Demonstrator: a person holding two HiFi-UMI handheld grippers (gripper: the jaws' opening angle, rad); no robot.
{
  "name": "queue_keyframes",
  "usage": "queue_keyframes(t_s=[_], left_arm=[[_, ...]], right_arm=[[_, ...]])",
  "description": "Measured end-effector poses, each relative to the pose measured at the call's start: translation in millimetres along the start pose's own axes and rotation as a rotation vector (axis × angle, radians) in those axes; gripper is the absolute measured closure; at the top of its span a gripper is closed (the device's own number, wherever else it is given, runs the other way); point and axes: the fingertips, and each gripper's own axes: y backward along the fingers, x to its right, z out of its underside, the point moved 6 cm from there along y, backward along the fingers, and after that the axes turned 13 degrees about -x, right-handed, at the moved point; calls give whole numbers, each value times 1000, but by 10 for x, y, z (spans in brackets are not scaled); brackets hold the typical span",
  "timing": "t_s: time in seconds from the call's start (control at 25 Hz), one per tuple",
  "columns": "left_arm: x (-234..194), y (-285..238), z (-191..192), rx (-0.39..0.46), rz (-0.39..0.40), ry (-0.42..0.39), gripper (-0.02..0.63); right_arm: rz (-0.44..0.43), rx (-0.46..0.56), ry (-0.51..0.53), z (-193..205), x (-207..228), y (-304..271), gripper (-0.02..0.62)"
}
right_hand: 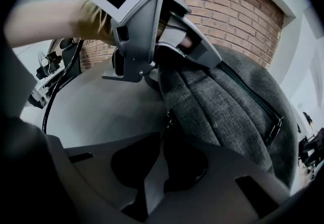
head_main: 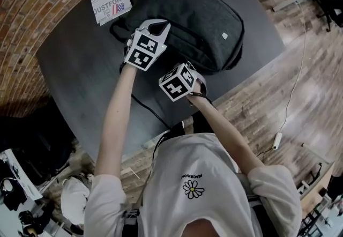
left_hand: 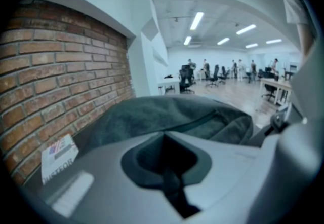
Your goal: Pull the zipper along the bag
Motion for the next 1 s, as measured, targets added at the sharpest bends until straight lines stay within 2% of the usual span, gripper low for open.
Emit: queue_keyframes(t_s=[0.24, 0.32, 0.68, 0.88, 1.0], left_arm=[[-58, 49, -40, -20, 54, 61, 606], [-66, 141, -83, -6, 28, 71, 604], [-55, 1166, -524, 257, -217, 206, 604], [117, 1944, -659, 416, -445, 263, 604], [267, 2361, -687, 488, -549, 291, 604]], right_arm=[[7, 25, -50, 67, 25, 93, 568], [10, 51, -70, 94, 37, 187, 561], [98, 303, -29, -1, 204, 1075, 548], [139, 497, -13, -139, 231, 1662, 551], [168, 605, -8, -210, 238, 1987, 558]])
